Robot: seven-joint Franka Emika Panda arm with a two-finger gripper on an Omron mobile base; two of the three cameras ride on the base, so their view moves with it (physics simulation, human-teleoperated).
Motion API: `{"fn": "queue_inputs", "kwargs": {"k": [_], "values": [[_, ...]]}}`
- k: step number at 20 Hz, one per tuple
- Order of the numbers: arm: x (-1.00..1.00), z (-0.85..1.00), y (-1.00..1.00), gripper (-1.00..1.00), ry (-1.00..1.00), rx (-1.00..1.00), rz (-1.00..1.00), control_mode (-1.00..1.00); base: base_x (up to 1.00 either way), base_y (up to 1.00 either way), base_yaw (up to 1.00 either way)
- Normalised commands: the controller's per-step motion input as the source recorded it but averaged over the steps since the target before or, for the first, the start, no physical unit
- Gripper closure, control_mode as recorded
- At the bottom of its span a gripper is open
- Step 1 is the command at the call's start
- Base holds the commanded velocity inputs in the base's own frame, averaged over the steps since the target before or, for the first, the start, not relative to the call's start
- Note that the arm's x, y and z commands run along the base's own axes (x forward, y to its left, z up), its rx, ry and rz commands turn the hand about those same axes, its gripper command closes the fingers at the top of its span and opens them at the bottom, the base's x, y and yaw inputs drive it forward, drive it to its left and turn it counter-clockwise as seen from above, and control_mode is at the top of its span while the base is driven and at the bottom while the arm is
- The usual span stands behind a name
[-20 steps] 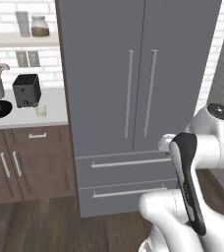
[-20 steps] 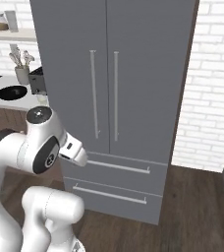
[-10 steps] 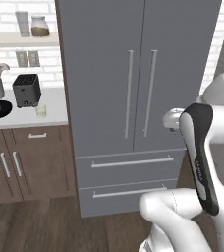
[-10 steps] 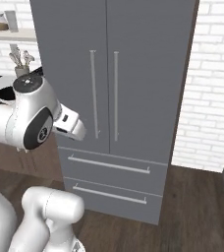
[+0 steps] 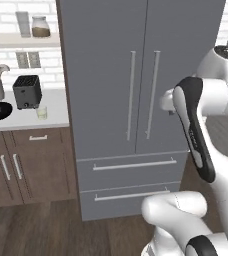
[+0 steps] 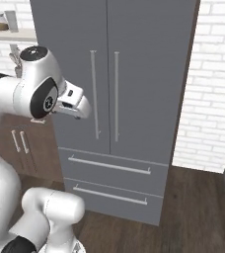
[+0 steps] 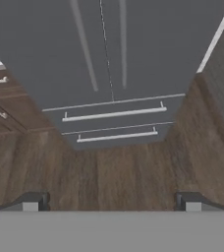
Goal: Grab a lemon wedge from the fridge and one ice cube from the ice bowl, and put them in the glass of lemonade.
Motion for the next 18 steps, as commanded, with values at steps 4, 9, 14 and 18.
{"fn": "queue_inputs", "kwargs": {"k": [4, 9, 14, 18], "values": [[1.0, -0.25, 0.0, -1.0, -0.05, 0.0, 0.01, -1.0, 0.0, 0.0, 0.0], [1.0, -0.39, -0.23, -1.0, -0.09, -0.02, 0.0, -1.0, 0.0, 0.0, 0.0], [0.68, -0.12, -0.42, -1.0, -0.07, -0.09, 0.0, -1.0, 0.0, 0.0, 0.0], [0.54, 0.0, -0.13, -1.0, -0.15, -0.1, 0.0, -1.0, 0.0, 0.0, 0.0]]}}
